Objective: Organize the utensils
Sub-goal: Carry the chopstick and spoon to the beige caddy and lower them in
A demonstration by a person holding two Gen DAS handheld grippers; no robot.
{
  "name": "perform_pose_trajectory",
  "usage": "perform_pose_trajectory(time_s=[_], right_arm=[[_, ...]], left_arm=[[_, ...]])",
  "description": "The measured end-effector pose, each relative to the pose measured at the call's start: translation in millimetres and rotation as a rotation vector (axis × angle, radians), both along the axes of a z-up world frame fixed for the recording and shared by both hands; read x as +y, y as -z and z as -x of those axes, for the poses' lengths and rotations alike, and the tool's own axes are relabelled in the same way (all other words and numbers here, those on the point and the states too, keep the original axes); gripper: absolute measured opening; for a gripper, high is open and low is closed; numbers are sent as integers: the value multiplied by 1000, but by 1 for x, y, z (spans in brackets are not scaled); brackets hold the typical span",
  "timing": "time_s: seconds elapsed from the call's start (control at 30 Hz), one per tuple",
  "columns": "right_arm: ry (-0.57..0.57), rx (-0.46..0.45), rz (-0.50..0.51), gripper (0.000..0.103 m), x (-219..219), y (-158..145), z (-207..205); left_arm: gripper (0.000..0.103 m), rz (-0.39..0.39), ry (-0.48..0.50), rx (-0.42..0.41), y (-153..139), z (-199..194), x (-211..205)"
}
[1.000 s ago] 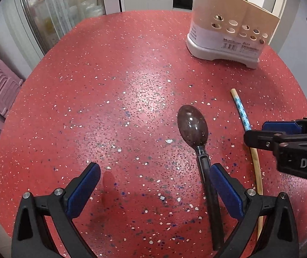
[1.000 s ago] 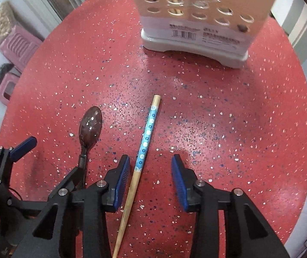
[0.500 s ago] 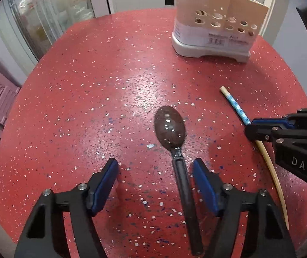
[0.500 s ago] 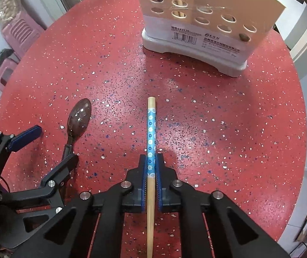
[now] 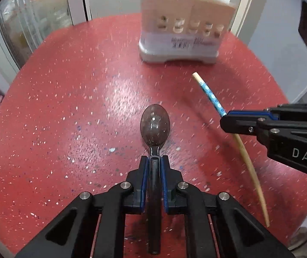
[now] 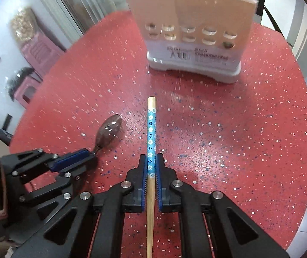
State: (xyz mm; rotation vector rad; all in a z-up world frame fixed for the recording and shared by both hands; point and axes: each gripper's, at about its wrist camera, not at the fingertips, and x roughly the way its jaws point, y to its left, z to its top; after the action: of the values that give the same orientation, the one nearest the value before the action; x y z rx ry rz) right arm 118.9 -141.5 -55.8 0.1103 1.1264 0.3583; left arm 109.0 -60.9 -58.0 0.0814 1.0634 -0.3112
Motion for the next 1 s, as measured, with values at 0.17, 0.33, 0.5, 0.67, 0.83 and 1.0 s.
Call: perform_pose_trajectory(time_s=[0.17,0.33,0.5,0.67,0.83,1.0], right_arm=[[2,-91,-106,8,-26,-20,20],[18,-185,-179,8,-40,-56,29],[66,-289,-207,8,-62,-95,29],[141,-411,-207,8,-79,-134,11],[192,-520,-219,8,-90,-171,-20],[224,-625,-205,8,-98,-200,-54]], left_arm=[[37,84,-14,-87,-25,11,10],[37,136,-52,-159,-55,5,17],[37,194,-99,-272,-94,-7,23],[37,232,-105,-378,-135,-34,27],[37,282,-114,-446,-165,-79,22],[37,311,-125,-511,-181,-115,8]])
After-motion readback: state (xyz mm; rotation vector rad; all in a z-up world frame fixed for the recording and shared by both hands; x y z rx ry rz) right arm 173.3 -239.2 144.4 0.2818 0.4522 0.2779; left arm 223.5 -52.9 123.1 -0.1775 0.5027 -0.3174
